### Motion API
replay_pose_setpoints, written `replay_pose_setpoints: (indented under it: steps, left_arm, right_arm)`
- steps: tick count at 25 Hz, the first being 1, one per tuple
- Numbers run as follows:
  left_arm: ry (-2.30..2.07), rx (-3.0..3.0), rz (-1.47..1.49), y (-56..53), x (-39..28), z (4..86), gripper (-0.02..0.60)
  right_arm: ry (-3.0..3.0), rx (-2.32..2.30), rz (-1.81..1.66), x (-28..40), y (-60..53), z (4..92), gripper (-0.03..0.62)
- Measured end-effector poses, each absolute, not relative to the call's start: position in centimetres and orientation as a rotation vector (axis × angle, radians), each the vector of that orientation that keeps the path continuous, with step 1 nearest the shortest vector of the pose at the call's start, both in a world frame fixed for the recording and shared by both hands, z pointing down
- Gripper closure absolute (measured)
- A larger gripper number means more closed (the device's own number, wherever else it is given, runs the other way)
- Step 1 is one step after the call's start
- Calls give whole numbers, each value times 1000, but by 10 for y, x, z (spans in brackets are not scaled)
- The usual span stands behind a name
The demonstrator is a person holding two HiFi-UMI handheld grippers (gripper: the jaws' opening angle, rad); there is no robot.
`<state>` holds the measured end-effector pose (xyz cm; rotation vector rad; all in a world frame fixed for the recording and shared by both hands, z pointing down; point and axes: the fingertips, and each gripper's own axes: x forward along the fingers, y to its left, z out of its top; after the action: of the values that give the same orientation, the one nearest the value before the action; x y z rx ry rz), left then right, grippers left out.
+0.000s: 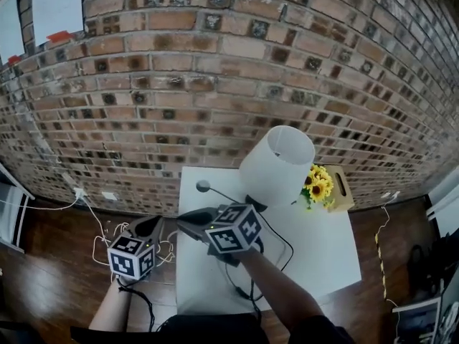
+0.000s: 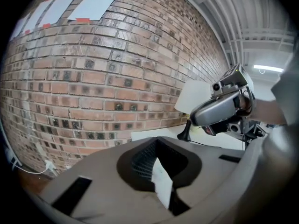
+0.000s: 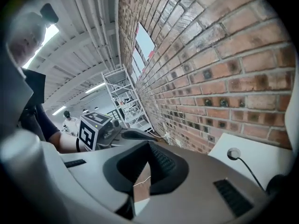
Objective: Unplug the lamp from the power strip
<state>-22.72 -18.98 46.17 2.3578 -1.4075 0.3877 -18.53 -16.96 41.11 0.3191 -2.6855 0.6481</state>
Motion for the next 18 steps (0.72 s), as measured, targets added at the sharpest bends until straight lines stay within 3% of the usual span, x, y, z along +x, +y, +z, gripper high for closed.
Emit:
replay_pose_setpoints:
  steps: [18]
  left_arm:
    - [-1161,2537,240,-171,-120,404,559]
  right_arm:
    - [-2682,679,351,-83,-135,376,602]
